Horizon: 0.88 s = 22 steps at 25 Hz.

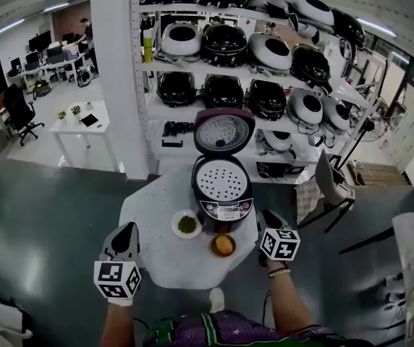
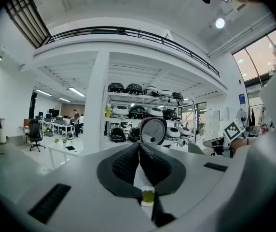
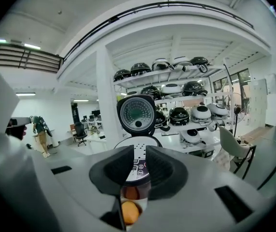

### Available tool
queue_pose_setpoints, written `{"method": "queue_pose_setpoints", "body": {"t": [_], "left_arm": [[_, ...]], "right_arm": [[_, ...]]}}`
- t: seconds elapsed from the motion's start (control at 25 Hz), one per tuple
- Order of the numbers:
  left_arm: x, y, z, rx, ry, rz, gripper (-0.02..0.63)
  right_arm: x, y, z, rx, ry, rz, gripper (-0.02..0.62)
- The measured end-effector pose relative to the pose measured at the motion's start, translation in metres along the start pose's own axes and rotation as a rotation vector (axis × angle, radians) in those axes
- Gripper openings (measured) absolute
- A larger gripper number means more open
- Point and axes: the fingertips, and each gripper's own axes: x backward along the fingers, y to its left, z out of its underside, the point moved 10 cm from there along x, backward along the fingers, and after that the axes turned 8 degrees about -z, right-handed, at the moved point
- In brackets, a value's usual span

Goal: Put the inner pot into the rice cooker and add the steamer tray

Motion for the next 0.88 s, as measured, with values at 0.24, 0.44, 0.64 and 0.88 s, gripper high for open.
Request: {"method": "queue_pose_setpoints", "body": {"t": [0.24, 0.44, 0.64, 0.88], "left_arm": [[0.023, 0.015, 0.004, 0.018, -0.022, 0.027, 0.023], [0.03, 0.028, 0.011, -0.033, 0.026, 0.125, 0.021], [0.044, 0.04, 0.005, -0.031, -0.011, 0.122, 0.021], [0.054, 0.041, -0.006, 0.024, -0.061, 0.165, 0.023]], "right_arm": [[0.051, 0.059, 0.018, 0.05, -0.104, -0.026, 0.078], [0.07, 0.089, 0.018, 0.049, -0.145, -0.045, 0.072], [0.099, 0.109, -0.009, 0.083, -0.241, -0.045, 0.069], [0.135, 0.128, -0.034, 0.141, -0.377, -0.052, 0.05]]}}
